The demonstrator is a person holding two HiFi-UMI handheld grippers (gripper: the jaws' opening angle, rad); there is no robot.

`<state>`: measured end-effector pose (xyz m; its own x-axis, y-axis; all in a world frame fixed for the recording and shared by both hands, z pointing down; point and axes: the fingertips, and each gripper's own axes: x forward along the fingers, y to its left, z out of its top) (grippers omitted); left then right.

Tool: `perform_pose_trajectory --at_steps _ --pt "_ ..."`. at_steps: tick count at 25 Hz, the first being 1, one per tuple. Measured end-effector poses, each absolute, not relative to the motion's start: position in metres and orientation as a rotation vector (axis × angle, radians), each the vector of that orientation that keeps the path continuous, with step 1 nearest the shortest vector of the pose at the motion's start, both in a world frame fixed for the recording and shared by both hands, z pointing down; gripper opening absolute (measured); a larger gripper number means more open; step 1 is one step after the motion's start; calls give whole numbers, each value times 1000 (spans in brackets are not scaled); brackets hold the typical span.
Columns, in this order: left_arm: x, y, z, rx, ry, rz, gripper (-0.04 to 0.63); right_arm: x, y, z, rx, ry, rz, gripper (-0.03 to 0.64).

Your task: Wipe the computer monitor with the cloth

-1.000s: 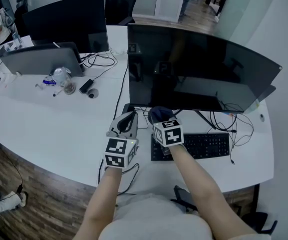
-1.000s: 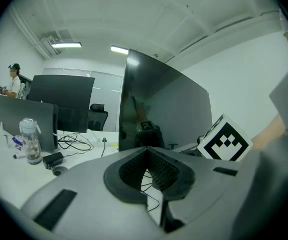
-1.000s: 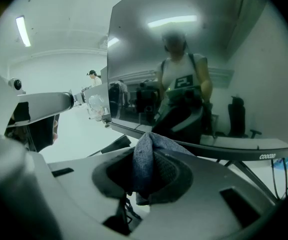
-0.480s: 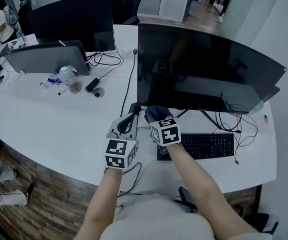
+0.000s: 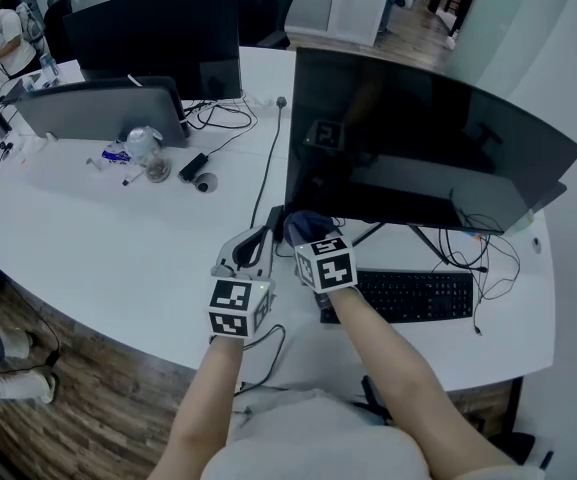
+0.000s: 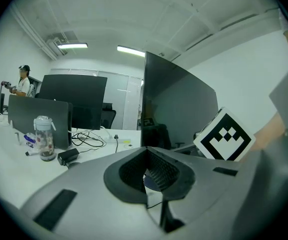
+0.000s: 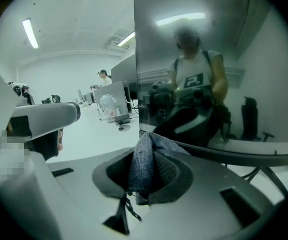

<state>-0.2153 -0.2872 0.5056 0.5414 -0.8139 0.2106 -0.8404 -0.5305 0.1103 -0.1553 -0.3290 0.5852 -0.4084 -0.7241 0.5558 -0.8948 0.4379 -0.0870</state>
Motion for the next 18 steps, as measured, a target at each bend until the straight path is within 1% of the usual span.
perform_pose_trajectory --at_steps 18 --pt "-250 -289 518 2490 -1488 188 6 -215 -335 578 1265 -2381 533 69"
